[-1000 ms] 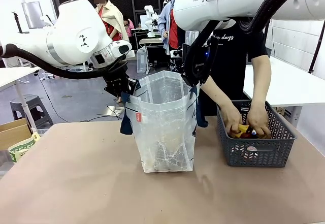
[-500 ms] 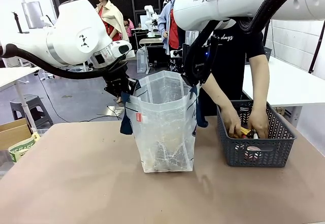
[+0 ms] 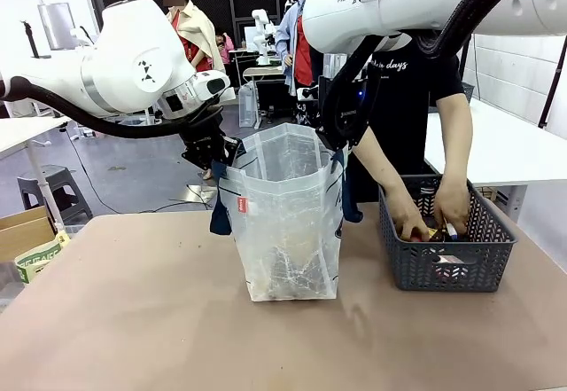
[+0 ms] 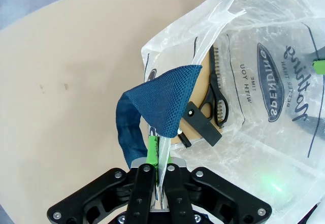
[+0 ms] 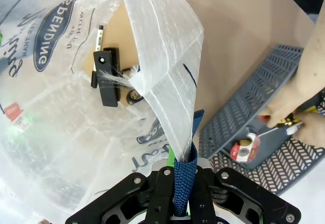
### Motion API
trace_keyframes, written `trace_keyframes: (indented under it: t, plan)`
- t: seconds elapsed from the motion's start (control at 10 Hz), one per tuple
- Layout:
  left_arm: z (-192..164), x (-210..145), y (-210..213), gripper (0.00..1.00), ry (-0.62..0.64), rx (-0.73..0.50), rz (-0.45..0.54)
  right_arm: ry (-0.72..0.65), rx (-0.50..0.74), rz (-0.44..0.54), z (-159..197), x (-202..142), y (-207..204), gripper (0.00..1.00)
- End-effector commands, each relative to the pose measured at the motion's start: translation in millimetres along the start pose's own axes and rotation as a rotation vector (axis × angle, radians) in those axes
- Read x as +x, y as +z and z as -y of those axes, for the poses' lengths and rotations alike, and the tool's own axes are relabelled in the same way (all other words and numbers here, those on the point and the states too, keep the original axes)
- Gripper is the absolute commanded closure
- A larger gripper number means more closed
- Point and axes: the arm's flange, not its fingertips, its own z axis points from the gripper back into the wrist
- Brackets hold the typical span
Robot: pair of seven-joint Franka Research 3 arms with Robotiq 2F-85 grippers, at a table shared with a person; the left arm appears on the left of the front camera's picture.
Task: Transfer purchased items from the store into the shopping bag.
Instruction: Move the Reusable shopping bag to the right side of the table.
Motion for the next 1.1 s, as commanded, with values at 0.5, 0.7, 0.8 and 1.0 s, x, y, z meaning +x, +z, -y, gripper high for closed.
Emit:
trace_keyframes:
  t: [0.5, 0.7, 0.8, 1.0]
  plan:
    - [-1.6, 0.1, 0.7, 1.00, 0.003, 0.000, 0.003, -0.001, -0.006, 0.003, 0.7, 0.0, 1.0, 1.00]
    - [-1.6, 0.1, 0.7, 1.00, 0.003, 0.000, 0.003, -0.001, -0.006, 0.003, 0.7, 0.0, 1.0, 1.00]
    - [-1.6, 0.1, 0.7, 1.00, 0.003, 0.000, 0.003, -0.001, -0.006, 0.003, 0.7, 0.0, 1.0, 1.00]
    - [-1.6, 0.1, 0.7, 1.00, 0.003, 0.000, 0.003, -0.001, -0.006, 0.003, 0.7, 0.0, 1.0, 1.00]
